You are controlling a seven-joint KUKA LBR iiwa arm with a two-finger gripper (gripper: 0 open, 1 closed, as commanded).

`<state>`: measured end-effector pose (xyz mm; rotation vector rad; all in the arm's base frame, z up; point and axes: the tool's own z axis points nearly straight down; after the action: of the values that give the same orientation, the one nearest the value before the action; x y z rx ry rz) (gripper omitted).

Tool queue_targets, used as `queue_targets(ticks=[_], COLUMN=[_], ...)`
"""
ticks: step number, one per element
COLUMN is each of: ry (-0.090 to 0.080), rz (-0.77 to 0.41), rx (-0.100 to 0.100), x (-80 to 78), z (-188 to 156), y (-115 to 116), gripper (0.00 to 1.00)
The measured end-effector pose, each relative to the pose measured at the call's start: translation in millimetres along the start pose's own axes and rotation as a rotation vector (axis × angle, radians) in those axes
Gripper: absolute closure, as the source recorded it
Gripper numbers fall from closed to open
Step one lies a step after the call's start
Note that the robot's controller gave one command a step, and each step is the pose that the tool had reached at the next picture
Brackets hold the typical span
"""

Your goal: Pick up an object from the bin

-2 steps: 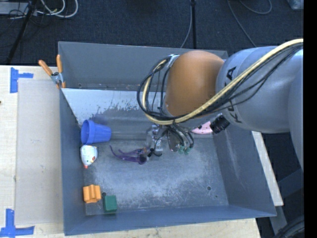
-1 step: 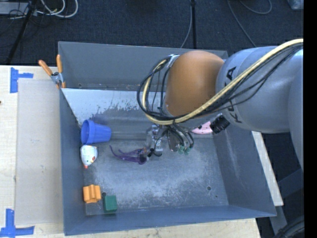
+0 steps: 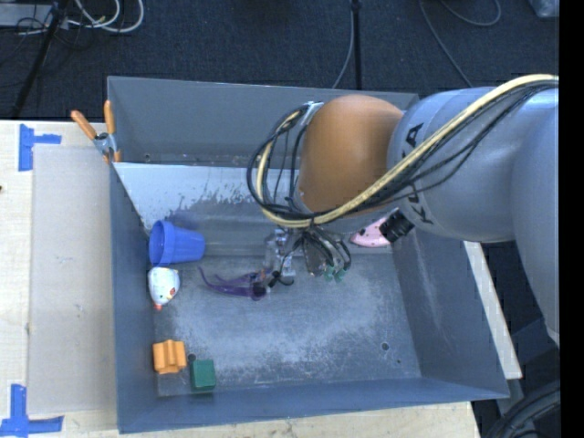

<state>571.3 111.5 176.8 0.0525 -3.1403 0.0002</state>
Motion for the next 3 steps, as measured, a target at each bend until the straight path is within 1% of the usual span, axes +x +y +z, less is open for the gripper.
queue_targets(ticks=[1,2,3], ry=[0.002,0.001,0.000], rz=[-0.016,-0.033,-0.129], rx=[0.000,0.000,0.001], x=[5.2,-11.8,-12.8], z=[24.9,38.4,63.6], y=[3.8,-2.3,3.9], gripper=[1.00,1.00,1.00])
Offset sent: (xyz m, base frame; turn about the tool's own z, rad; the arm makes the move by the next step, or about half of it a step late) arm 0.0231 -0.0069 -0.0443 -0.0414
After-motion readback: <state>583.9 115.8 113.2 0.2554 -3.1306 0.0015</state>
